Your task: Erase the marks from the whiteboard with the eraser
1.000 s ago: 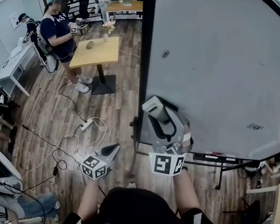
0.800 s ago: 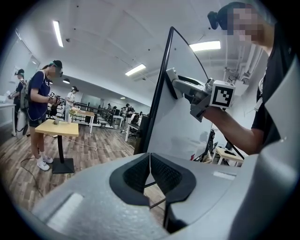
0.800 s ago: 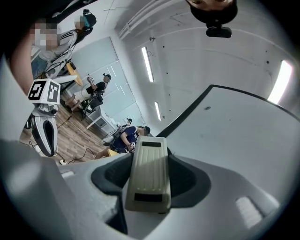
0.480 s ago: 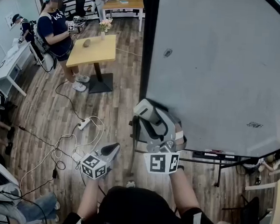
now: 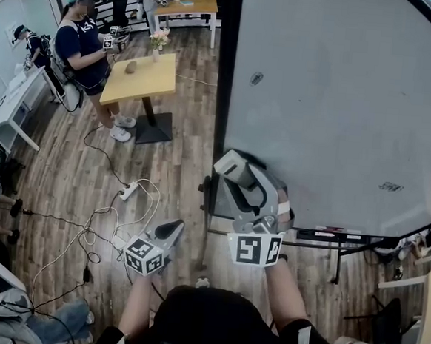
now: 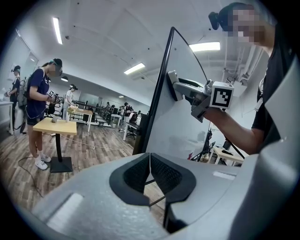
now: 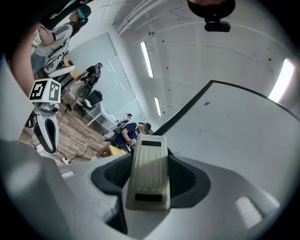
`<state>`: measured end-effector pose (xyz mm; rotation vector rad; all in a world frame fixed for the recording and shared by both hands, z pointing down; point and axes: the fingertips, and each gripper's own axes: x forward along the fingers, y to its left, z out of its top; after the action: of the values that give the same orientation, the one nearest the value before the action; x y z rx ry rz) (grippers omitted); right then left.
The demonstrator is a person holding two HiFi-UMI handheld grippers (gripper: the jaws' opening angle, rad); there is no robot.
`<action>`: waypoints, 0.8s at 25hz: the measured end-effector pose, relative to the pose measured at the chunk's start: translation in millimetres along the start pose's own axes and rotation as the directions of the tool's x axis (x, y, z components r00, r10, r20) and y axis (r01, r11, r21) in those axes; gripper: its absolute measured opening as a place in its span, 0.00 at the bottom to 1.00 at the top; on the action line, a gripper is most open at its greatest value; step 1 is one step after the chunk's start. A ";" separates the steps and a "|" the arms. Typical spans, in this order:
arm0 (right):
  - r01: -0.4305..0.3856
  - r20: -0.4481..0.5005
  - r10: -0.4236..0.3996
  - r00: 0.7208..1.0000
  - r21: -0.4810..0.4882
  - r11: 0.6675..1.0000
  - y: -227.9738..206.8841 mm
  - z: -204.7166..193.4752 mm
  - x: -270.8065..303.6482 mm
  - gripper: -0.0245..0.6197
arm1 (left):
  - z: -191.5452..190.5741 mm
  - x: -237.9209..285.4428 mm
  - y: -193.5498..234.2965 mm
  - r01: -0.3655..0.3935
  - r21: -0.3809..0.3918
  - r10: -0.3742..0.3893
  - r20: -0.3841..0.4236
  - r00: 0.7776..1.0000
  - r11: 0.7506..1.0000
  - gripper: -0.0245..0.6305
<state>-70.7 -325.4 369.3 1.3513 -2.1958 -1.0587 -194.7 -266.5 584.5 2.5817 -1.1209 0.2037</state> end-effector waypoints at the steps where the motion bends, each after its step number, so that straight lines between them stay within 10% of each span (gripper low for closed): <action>1: 0.015 -0.003 -0.015 1.000 -0.002 1.000 -6.3 -0.7 -2.2 0.42 | 0.4 0.7 -0.3 0.003 0.002 -0.003 -0.001 1.000 1.000 0.06; 20: 0.178 -0.084 -0.182 0.980 -0.055 0.983 -60.2 -11.2 -31.6 0.42 | 3.3 6.7 -14.3 0.044 0.008 -0.043 -0.006 0.999 0.999 0.06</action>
<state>-11.8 -318.4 334.3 1.5682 -2.0026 -1.0844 -179.7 -263.0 579.8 2.6083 -1.0630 0.2058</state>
